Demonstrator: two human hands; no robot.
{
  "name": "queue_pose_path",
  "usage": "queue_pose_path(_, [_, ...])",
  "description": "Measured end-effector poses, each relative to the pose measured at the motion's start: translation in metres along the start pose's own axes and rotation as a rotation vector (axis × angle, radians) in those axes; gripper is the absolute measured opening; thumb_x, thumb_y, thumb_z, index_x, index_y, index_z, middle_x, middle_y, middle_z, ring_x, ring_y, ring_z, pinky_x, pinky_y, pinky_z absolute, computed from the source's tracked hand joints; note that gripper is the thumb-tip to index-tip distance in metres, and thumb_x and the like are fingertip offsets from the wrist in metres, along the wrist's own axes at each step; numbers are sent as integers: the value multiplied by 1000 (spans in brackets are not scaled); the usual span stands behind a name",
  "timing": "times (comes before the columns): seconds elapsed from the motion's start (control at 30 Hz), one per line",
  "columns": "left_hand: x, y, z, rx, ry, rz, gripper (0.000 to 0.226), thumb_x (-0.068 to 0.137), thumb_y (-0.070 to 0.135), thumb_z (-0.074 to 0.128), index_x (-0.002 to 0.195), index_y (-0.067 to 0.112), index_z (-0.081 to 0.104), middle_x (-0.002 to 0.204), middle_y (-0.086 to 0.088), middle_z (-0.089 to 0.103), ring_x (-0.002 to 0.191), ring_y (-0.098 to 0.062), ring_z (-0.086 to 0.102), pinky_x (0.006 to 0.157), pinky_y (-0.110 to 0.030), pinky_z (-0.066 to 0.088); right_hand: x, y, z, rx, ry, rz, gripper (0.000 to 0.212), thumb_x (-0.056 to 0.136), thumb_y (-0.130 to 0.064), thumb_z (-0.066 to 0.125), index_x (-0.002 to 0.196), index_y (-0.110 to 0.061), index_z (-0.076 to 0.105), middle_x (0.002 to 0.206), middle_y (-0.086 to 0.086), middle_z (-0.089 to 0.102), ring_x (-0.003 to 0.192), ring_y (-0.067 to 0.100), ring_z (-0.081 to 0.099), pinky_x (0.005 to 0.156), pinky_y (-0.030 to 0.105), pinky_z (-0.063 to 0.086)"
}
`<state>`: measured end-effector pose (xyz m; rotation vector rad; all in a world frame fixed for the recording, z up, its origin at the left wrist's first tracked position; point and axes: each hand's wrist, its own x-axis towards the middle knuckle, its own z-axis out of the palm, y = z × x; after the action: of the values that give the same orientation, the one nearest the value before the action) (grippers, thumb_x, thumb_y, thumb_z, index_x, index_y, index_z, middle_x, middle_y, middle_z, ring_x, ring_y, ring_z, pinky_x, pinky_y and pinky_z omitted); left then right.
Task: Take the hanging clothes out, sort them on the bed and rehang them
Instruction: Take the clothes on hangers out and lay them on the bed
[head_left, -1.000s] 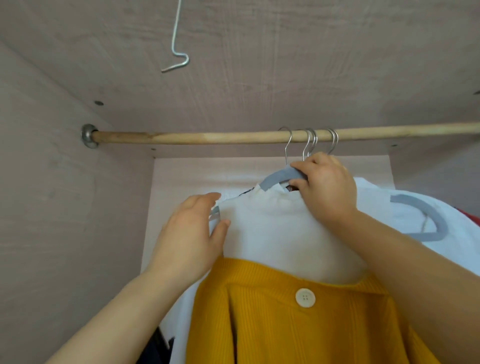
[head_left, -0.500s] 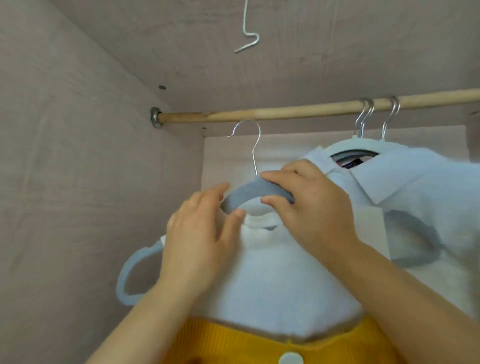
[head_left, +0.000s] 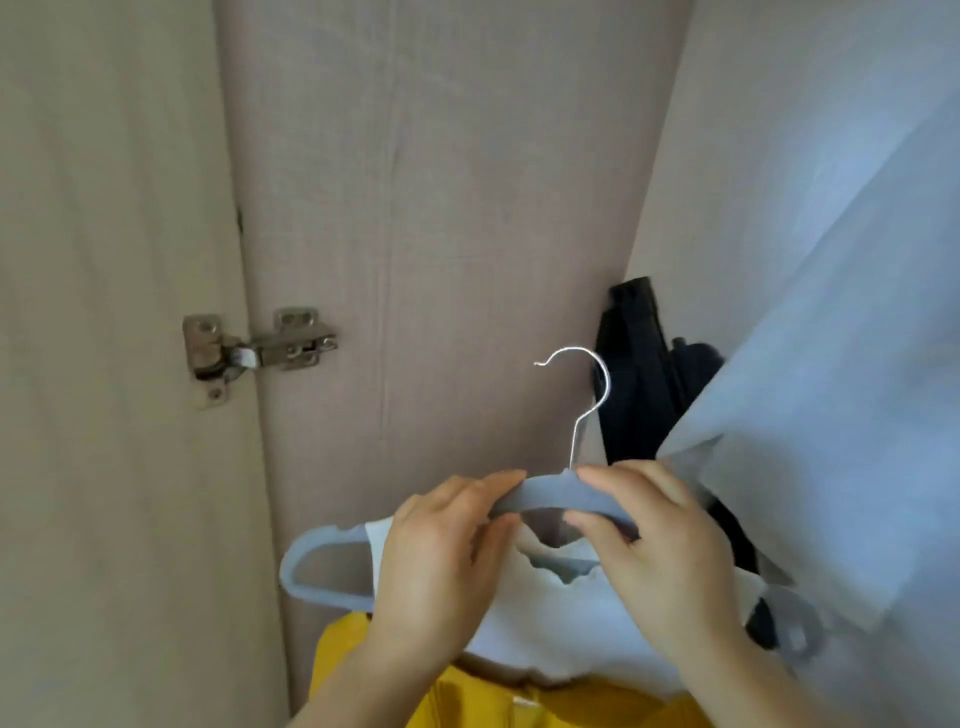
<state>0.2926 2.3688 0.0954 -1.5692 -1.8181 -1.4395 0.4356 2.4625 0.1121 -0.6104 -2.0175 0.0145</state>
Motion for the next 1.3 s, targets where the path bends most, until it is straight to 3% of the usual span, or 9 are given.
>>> queue_pose_path(0.1, [-39,-9,-13,87,-9,-98,26,77,31,57,100,25,69,69,11,58,70,-11,51,55,-18,36,-27,-7,23,68,-41,2,27,62,-27,71,89,-21,72,86,-6,65,82,9,54,60,19,42])
queue_pose_path(0.17, [-63,-14,-25,128,17,-193,25,76,29,58,98,25,70,72,8,63,72,-13,52,59,-25,39,-42,-16,41,132,-100,-32,27,61,-27,72,88,-21,72,85,-5,65,82,10,55,60,21,42])
queue_pose_path(0.37, [-132,-20,-84,309,77,-447,26,71,21,64,96,25,70,73,9,64,63,-14,58,57,-32,51,-78,-73,85,355,-250,-161,29,65,-26,73,93,-24,71,86,-7,65,83,12,55,59,20,41])
queue_pose_path(0.53, [-181,-21,-148,414,263,-597,26,70,19,63,94,27,70,70,16,59,66,-7,53,56,-32,50,-100,-145,110,593,-395,-285,31,69,-23,72,99,-23,70,88,-7,64,81,8,55,61,16,42])
queue_pose_path(0.63, [-215,-17,-195,501,350,-682,30,70,20,64,95,34,68,68,21,56,66,-6,54,59,-26,47,-115,-198,119,729,-500,-370,36,71,-19,73,106,-25,68,91,-7,63,81,8,57,62,20,45])
queue_pose_path(0.73, [-252,-12,-246,574,455,-782,28,69,23,64,93,37,68,73,22,60,67,-6,56,62,-28,49,-134,-260,125,848,-592,-462,37,73,-20,68,109,-26,67,92,-8,62,76,6,59,63,22,48])
queue_pose_path(0.93, [-333,11,-356,723,615,-925,33,71,8,73,91,34,70,77,27,60,70,-6,59,66,-21,46,-189,-400,120,973,-642,-637,32,74,-30,68,105,-24,67,88,-9,66,78,7,54,68,11,42])
queue_pose_path(1.07, [-385,23,-430,845,679,-1013,30,72,7,75,92,29,71,76,35,52,74,3,53,69,-13,36,-224,-494,112,1046,-701,-768,36,70,-30,66,105,-20,67,85,-8,66,67,4,61,61,10,49])
queue_pose_path(1.3, [-457,37,-536,1025,806,-1087,23,75,9,73,92,24,72,77,24,56,72,-3,51,68,-14,37,-282,-633,110,1223,-745,-861,33,68,-17,73,101,-11,70,82,-2,67,72,1,53,61,9,47])
